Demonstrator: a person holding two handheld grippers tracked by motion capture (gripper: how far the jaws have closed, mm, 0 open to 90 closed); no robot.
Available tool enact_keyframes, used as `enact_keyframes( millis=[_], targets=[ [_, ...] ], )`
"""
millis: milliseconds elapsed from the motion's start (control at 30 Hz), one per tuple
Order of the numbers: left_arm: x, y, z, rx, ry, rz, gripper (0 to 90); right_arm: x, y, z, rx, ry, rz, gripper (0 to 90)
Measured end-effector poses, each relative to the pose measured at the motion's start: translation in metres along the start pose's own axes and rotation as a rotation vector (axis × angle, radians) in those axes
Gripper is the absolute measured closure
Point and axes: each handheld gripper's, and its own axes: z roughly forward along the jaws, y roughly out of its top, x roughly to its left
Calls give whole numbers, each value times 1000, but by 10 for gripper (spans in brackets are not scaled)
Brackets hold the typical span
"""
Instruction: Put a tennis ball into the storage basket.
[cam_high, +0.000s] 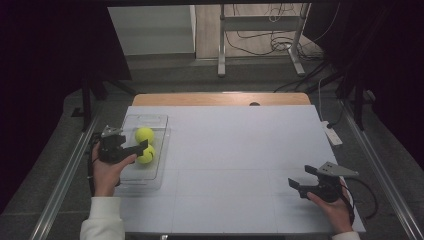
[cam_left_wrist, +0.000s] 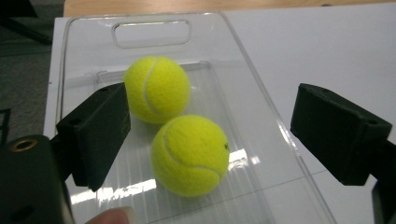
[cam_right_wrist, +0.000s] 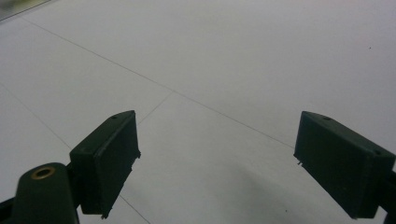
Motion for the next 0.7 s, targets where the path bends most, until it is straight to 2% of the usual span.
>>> enact_keyframes(
  millis=[233,367,700],
  targets=[
    [-4,-1,-5,-23,-39,17,143,-1,0,1,-1,4,1,139],
    [-7,-2,-8,-36,-77,22,145,-2,1,2,-5,6,4,139],
    [-25,-5,-8,-55,-151,52,144,-3,1,0,-17,19,13,139]
  ],
)
